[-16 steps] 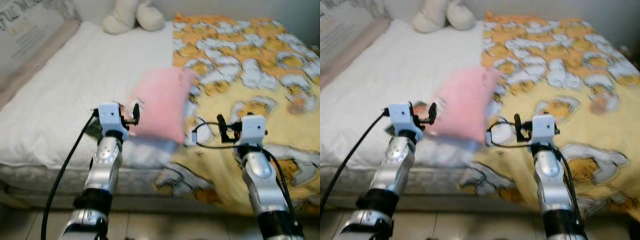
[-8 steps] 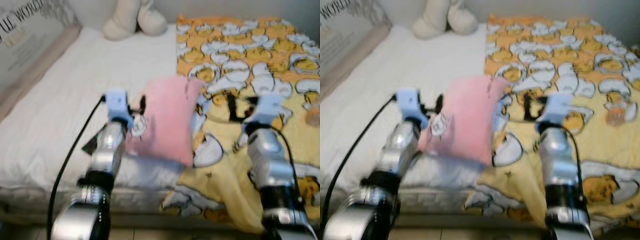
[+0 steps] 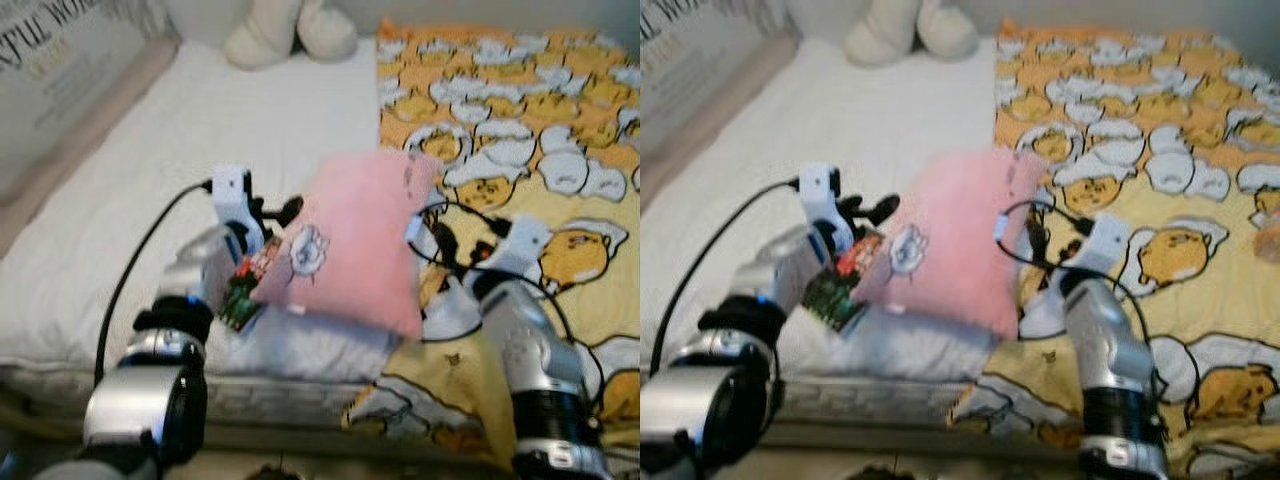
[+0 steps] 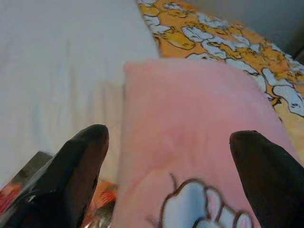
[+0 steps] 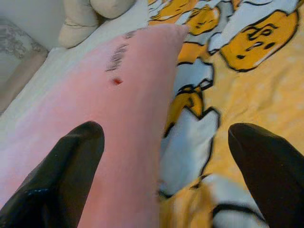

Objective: Clean up the room

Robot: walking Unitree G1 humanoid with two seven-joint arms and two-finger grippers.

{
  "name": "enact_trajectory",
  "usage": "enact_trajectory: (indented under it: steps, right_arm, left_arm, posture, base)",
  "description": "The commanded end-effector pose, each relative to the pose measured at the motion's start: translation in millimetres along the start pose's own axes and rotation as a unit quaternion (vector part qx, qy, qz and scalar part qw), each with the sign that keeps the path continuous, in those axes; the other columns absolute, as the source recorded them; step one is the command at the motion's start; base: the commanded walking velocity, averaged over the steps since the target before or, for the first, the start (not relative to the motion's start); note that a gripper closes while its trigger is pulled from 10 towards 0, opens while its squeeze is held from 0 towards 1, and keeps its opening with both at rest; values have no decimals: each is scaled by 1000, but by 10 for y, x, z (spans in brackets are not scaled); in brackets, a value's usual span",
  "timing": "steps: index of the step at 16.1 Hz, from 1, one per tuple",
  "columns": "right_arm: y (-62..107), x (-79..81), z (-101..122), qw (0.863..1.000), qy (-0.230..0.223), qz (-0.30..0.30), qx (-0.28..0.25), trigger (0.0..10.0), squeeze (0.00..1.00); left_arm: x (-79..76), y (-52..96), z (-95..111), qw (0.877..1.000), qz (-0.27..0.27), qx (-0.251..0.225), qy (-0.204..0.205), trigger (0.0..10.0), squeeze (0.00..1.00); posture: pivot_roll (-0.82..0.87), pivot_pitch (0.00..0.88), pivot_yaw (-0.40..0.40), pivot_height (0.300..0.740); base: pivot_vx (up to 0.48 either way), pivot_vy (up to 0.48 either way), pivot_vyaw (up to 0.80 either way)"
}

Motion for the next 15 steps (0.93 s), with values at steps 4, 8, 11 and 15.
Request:
enact_trajectory:
  steps: [4, 8, 11, 15]
  right_arm:
    - [-40, 139, 3, 1000, 10, 20, 6, 10000, 0]
    - [-252, 199, -13, 999, 37, 33, 4, 10000, 0]
    - [-383, 321, -99, 999, 22, 45, 14, 10000, 0]
    - [-498, 617, -430, 993, -62, 71, 72, 10000, 0]
  left_arm:
    - [185, -14, -86, 998, 59, 28, -8, 10000, 0]
    - [164, -64, -91, 996, 91, 23, -10, 10000, 0]
    - [127, -88, -120, 994, 99, 33, -29, 10000, 0]
    - [-137, -114, -455, 995, 49, 85, 8, 10000, 0]
  posture:
    - [-246, 49, 60, 740]
    - [-286, 146, 60, 740]
    - [-287, 197, 62, 740]
    - [-271, 248, 64, 740]
  base:
    - [0, 0, 0]
    - [0, 0, 0]
    - [0, 0, 0]
    - [0, 0, 0]
Point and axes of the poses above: a point about 5 cm out from each wrist's last joint towards the gripper, its own y axis pointing back from the gripper into the wrist, its own z axis along the axis of the wrist's last joint, x = y × z, the point moved 6 cm from there along -y, pointing out of the wrist towards the gripper, and after that the axes turned 7 degrees about -y, right-handed, at the moved point
